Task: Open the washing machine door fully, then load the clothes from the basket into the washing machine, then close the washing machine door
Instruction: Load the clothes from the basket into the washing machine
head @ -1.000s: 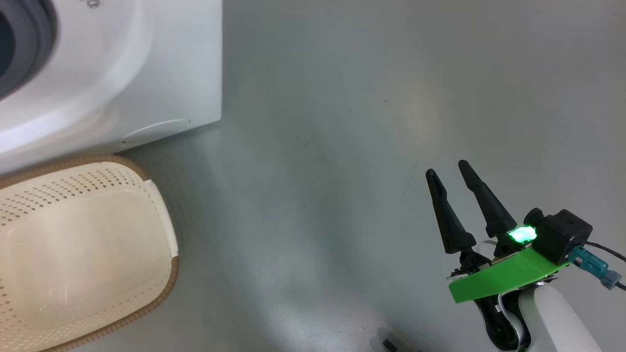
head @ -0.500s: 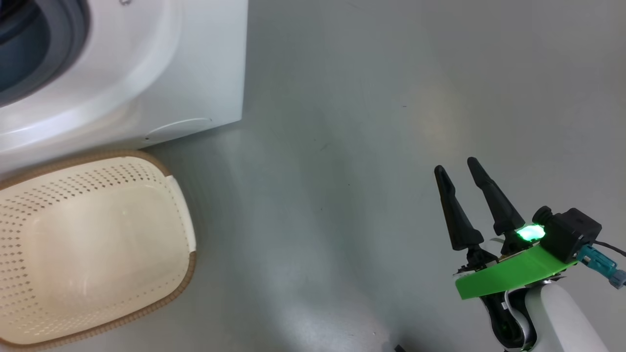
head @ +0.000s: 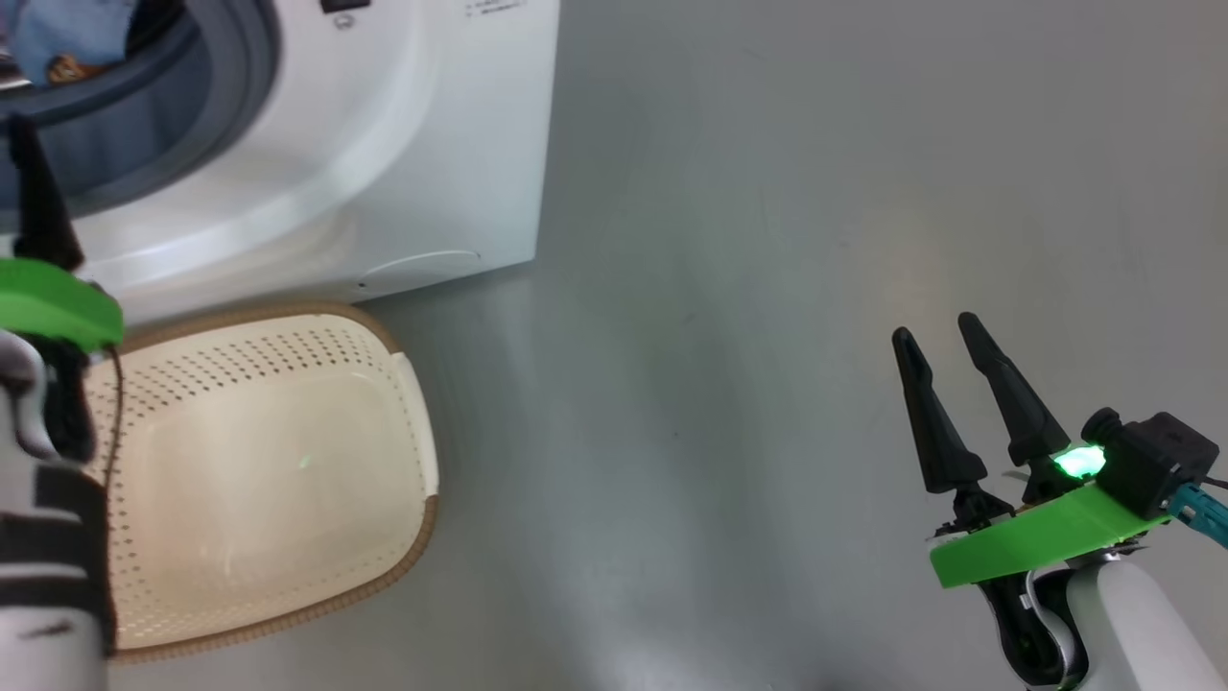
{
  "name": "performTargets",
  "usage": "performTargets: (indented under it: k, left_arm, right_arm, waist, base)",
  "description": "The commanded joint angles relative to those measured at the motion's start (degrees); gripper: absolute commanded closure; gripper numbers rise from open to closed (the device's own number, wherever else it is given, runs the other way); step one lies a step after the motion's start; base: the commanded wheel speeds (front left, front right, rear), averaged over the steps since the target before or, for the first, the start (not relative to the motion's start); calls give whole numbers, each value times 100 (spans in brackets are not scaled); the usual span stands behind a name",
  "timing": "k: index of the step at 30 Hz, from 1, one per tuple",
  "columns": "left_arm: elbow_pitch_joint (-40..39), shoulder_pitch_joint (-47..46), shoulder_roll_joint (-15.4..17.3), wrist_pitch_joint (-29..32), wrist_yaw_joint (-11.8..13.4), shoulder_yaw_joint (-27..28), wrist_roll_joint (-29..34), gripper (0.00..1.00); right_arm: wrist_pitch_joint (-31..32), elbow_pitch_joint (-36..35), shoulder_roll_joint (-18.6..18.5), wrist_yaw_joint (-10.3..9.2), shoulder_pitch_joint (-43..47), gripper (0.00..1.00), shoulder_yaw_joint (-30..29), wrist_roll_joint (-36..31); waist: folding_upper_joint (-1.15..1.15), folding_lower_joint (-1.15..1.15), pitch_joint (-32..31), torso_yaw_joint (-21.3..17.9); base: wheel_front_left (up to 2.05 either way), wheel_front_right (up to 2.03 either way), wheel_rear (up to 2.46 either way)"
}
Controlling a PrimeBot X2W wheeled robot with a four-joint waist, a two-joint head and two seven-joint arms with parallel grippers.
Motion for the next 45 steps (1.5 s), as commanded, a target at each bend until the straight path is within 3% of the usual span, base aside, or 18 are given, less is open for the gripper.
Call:
performTargets:
  k: [1,8,22,45]
  left_arm:
    - [-253,230,190,-30,-10,126,76,0]
    - [-1153,1427,-270,-30,-13,310,276,0]
    - [-2353,3305,-704,-30,-15,387,339,0]
    - [-3665,5406,-919,-30,-15,368,97,0]
  right_arm:
    - [-27,-93,-96,16,198,0,73,-43]
    - [-27,34,-275,16,421,0,24,-46]
    - [-27,196,-517,16,926,0,36,-34]
    - [-27,210,-696,16,1813,0,-120,24]
  waist:
    - [0,0,-148,137]
    - [0,0,-594,384]
    - [0,0,-1477,688]
    - [0,0,-2412,916]
  base:
    - [0,0,0]
    - [0,0,0]
    - [0,0,0]
    - [0,0,0]
